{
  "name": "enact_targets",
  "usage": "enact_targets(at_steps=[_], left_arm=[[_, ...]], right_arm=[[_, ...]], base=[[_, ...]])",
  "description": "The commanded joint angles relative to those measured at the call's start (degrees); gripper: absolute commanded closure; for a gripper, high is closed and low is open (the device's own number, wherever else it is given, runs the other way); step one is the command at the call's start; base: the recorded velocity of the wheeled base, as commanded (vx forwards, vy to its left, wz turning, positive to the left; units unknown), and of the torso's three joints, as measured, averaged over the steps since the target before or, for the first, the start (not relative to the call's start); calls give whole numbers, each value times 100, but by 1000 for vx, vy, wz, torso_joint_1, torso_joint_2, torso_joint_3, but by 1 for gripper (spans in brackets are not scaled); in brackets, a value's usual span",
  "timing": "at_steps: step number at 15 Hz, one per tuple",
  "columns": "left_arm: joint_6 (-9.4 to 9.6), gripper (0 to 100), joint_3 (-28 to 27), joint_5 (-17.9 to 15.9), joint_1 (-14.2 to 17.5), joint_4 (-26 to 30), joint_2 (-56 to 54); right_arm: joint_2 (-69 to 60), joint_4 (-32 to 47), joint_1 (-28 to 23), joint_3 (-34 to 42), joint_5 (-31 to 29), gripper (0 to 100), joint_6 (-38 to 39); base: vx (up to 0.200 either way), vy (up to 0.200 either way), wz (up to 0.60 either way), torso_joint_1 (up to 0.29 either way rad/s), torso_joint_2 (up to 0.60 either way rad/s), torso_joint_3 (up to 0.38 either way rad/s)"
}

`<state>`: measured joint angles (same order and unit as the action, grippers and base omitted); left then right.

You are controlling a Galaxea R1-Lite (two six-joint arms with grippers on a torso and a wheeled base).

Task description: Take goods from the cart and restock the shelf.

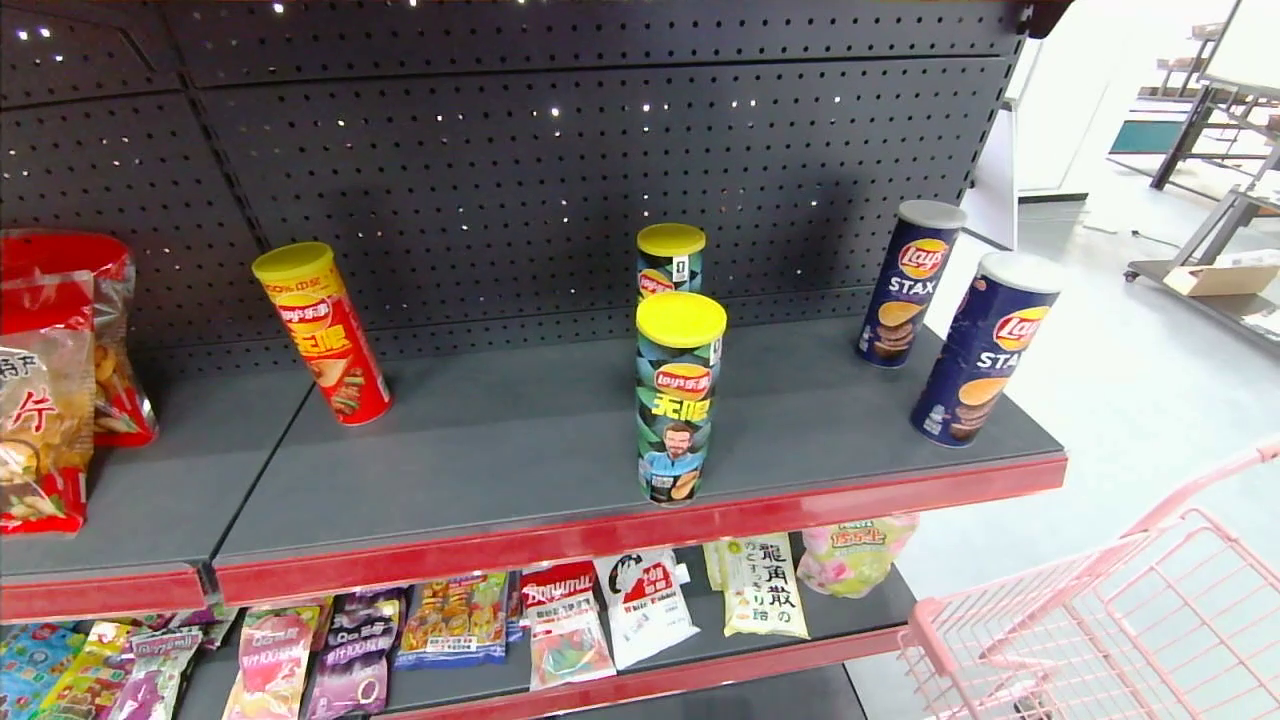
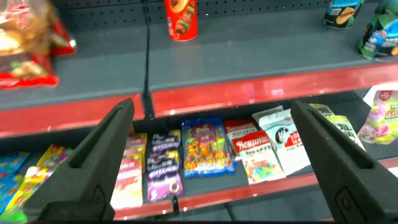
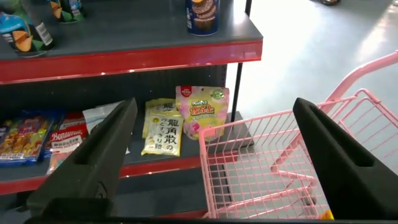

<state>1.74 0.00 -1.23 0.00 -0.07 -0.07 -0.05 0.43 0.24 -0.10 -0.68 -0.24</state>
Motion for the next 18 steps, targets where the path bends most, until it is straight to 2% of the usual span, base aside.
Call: enact_targets(at_steps=[1,2,18], left_arm=[[1,0,0,0,0,-1,7],[1,0,0,0,0,-1,7],[1,0,0,0,0,-1,7]], right_arm=[[5,-8,2,1,-2,0,-11],[5,-8,2,1,-2,0,-2],[5,1,2,1,-2,0,-2]], base=[[0,0,0,0,0,0],[0,0,0,0,0,0],[0,0,-600,4,3,1]])
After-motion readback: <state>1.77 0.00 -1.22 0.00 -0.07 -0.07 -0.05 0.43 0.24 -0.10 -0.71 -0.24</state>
